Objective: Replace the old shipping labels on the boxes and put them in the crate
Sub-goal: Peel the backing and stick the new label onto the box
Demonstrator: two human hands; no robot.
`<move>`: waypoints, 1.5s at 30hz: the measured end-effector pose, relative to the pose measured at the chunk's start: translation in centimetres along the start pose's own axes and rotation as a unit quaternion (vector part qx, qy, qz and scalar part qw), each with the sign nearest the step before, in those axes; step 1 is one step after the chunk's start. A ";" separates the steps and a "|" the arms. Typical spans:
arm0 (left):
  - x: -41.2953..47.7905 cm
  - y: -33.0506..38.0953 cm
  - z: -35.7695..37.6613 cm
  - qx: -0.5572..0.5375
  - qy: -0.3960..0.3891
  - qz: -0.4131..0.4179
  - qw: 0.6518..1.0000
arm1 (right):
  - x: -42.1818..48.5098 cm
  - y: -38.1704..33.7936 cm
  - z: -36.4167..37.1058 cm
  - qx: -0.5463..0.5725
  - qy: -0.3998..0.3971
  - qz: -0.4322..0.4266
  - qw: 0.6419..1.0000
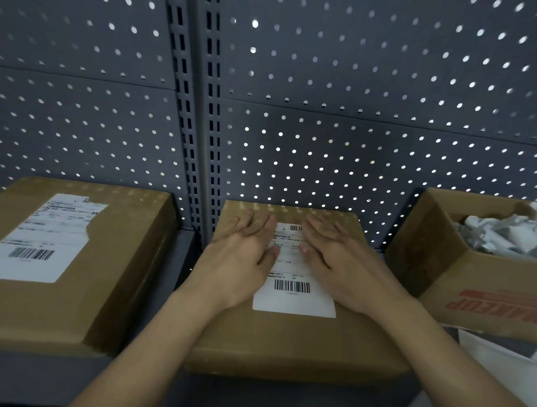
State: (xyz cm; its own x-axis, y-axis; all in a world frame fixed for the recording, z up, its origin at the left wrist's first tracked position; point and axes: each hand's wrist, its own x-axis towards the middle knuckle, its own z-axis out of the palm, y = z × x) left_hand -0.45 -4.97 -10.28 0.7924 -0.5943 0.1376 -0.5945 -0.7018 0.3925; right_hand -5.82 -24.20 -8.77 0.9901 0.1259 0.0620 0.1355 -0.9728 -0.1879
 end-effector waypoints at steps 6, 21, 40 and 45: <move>-1.7 0.3 0.1 0.059 -0.032 0.013 0.998 | -2.1 -0.9 -0.5 -0.004 -0.067 -0.020 0.998; -2.3 1.0 -0.2 0.073 -0.032 0.007 0.997 | -2.9 -1.1 -0.4 0.018 -0.027 -0.023 0.999; -3.5 -0.3 -1.3 0.058 -0.167 0.048 0.983 | -4.2 -0.1 -0.2 0.031 -0.101 -0.053 0.993; -3.8 -0.9 -0.7 0.075 -0.136 0.070 0.985 | -4.2 0.0 0.0 0.003 -0.102 -0.065 0.993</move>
State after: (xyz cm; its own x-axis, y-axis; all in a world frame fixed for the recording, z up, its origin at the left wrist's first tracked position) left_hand -2.79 -1.81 -10.57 0.6473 -0.7583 -0.0768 -0.7250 -0.6437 0.2449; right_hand -9.96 -24.69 -9.02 0.9511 0.2869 -0.1143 0.2613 -0.9449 -0.1974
